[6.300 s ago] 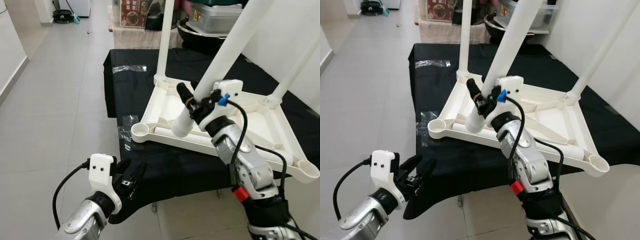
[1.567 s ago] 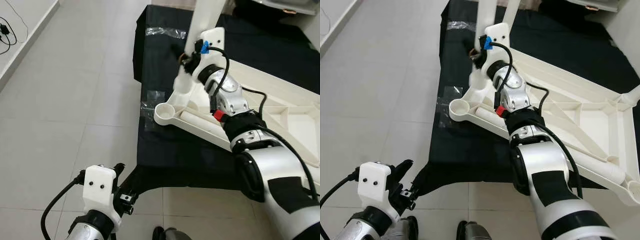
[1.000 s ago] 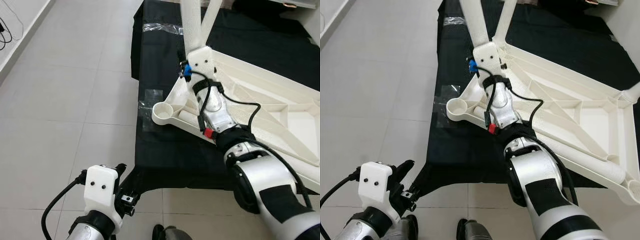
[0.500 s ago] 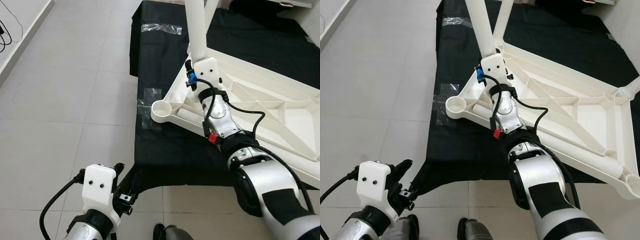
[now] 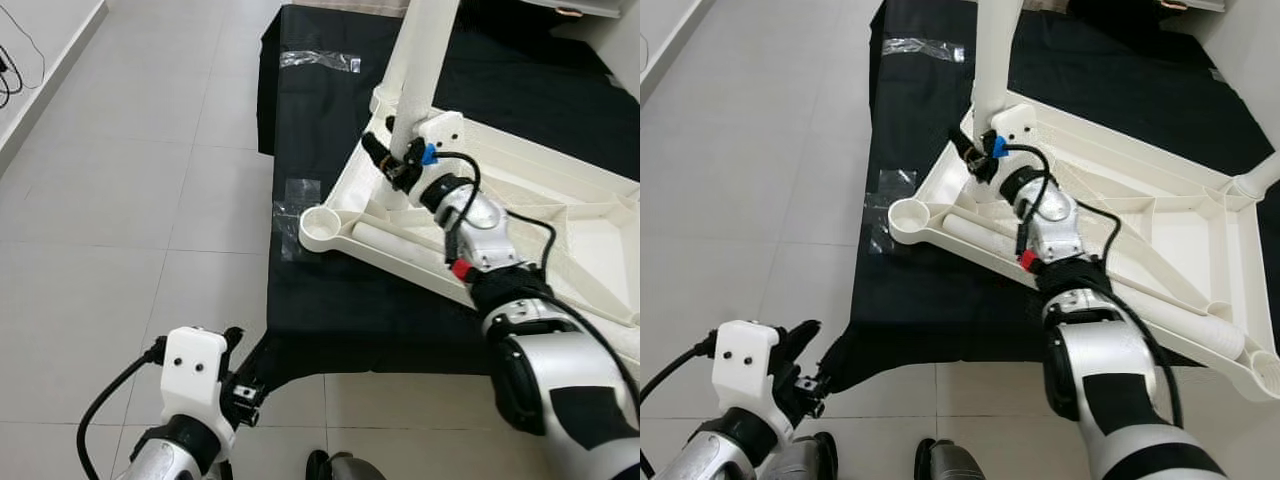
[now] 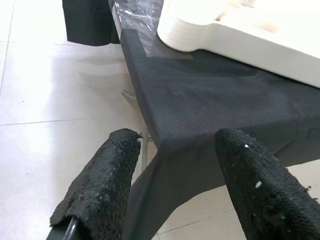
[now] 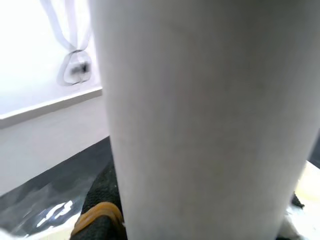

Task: Building children table

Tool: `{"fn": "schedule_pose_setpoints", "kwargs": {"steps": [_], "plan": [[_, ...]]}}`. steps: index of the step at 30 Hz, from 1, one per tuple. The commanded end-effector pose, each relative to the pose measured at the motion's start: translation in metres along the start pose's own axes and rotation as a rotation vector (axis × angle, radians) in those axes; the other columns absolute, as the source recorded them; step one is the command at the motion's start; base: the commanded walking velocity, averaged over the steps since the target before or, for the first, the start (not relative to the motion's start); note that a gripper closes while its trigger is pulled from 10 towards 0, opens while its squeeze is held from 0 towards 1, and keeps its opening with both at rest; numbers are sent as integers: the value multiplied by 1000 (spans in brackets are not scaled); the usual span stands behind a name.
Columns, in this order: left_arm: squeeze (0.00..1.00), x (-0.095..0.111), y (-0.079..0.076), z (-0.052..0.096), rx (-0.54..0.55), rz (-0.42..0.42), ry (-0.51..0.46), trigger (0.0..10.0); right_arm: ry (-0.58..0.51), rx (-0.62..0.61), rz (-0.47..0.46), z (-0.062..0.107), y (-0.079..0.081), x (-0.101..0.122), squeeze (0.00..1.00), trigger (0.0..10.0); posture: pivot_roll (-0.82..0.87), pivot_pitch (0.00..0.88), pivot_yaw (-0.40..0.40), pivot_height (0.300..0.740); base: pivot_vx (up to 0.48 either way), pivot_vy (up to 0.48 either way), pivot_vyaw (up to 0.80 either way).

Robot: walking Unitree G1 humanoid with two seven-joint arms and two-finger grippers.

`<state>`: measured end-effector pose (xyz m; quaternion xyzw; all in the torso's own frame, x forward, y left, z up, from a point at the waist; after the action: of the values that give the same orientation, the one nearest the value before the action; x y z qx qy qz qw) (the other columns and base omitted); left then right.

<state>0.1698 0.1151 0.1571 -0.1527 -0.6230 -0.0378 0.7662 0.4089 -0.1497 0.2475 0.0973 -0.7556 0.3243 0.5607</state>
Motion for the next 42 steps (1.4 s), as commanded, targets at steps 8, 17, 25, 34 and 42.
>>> {"fn": "schedule_pose_setpoints", "kwargs": {"steps": [8, 17, 25, 34, 42], "plan": [[0, -6, 0, 1, -7, 13, 34, 10000, 243, 391, -164, 24, 40, -50, 0, 10000, 117, 249, -134, 740, 0, 0, 0], [0, -7, 0, 0, -3, 16, 35, 10000, 263, 560, -183, 30, 51, -48, 0, 10000, 115, 249, -137, 740, 0, 0, 0], [0, -7, 0, -2, -2, 19, 35, 10000, 123, 159, -64, 4, 19, -19, 0, 10000, 111, 246, -134, 740, 0, 0, 0], [0, -7, 0, -3, -4, 21, 33, 10000, -171, -218, -147, -2, -40, 48, 0, 10000, 112, 244, -138, 740, 0, 0, 0], [0, -6, 0, -3, -4, 18, 31, 10000, -297, 50, -382, -6, -32, 63, 0, 10000, 110, 242, -138, 740, 0, 0, 0]]}}
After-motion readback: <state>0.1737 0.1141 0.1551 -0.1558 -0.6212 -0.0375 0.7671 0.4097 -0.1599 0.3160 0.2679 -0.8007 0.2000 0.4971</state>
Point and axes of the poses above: a point about 5 cm out from each wrist's last joint towards the gripper, its own z axis pointing back from the gripper into the wrist, its own x axis along the axis of the wrist's last joint, y = z × x, the point moved 1 cm from there along -z, pointing out of the wrist towards the gripper, and after that the axes turned 3 degrees about z, right-handed, at the moved point
